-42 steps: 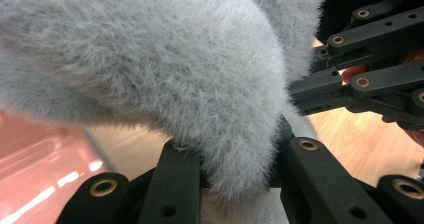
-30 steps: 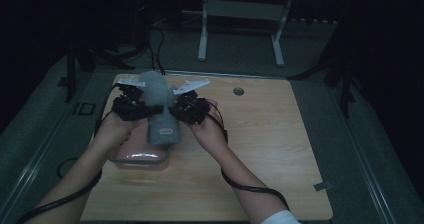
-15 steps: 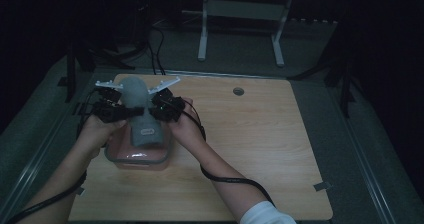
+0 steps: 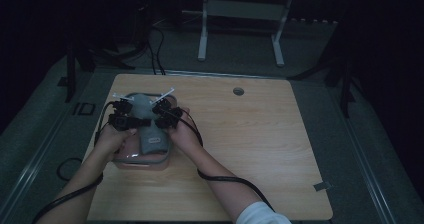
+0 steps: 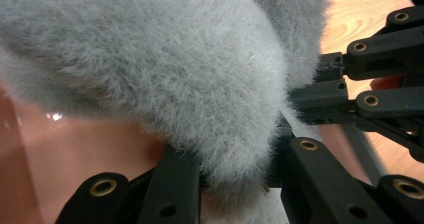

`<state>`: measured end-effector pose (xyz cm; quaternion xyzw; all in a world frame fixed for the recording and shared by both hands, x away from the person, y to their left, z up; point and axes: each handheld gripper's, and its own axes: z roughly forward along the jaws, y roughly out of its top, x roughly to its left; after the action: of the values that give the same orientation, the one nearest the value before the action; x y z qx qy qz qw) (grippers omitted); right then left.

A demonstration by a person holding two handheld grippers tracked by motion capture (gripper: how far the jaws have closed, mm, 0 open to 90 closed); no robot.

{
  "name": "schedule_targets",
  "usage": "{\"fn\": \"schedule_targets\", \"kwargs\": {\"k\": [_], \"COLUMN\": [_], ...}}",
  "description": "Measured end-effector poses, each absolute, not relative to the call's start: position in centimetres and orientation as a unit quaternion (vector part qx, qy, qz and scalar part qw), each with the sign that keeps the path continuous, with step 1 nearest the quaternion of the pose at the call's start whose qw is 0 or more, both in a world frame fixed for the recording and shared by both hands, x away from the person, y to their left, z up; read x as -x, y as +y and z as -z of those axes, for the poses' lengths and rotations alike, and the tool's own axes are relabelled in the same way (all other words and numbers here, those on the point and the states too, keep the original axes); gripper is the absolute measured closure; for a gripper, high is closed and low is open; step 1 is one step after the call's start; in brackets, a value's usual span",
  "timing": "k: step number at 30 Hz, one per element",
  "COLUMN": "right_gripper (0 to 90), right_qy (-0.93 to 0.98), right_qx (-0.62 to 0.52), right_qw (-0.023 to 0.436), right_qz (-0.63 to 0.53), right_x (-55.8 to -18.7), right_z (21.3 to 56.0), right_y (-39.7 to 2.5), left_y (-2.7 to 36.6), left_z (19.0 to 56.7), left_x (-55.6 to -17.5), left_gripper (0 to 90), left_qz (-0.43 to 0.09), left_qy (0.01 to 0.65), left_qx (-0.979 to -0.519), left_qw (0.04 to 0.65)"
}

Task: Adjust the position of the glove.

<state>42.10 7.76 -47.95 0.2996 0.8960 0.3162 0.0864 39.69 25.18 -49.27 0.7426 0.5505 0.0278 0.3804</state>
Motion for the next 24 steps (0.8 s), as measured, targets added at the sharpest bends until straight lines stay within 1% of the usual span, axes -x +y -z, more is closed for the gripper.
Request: {"fn": "schedule_targets", "kwargs": {"k": [4,8,12,14,16,18,19,23,24], "right_gripper": [81.9,80.7,75.2,68.2,64.0,63.4,62.8,59.8,58.3], "right_qy": [0.902,0.903,0.909,0.912,0.911,0.910,0.906,0.905,0.906], "right_qx": [-0.305,-0.310,-0.301,-0.293,-0.288,-0.287,-0.270,-0.239,-0.226], "right_qw": [0.090,0.089,0.106,0.108,0.100,0.098,0.081,0.058,0.042], "right_qz": [-0.293,-0.285,-0.268,-0.266,-0.277,-0.284,-0.315,-0.347,-0.355], "right_x": [-42.4,-42.6,-42.7,-42.7,-42.8,-42.7,-42.5,-42.0,-41.9], "right_z": [48.8,49.2,49.4,49.5,49.3,49.1,48.5,47.7,47.6], "right_y": [8.3,8.6,9.0,9.1,8.8,8.5,7.9,6.7,6.5], "left_y": [24.8,24.9,25.0,24.8,24.8,24.8,24.9,25.0,25.0], "left_z": [50.1,50.5,51.0,51.5,51.8,51.9,52.1,52.1,52.0], "left_x": [-39.9,-40.2,-40.6,-40.8,-41.0,-41.0,-41.1,-41.2,-41.2], "left_gripper": [76.1,76.1,75.8,75.8,75.3,74.8,73.6,69.1,67.2], "left_qz": [-0.039,-0.035,-0.025,-0.026,-0.025,-0.024,-0.020,-0.020,-0.024], "left_qy": [0.552,0.556,0.568,0.576,0.578,0.581,0.582,0.588,0.587], "left_qx": [-0.747,-0.746,-0.743,-0.743,-0.744,-0.742,-0.741,-0.736,-0.736], "left_qw": [0.367,0.365,0.353,0.340,0.335,0.333,0.335,0.335,0.337]}}
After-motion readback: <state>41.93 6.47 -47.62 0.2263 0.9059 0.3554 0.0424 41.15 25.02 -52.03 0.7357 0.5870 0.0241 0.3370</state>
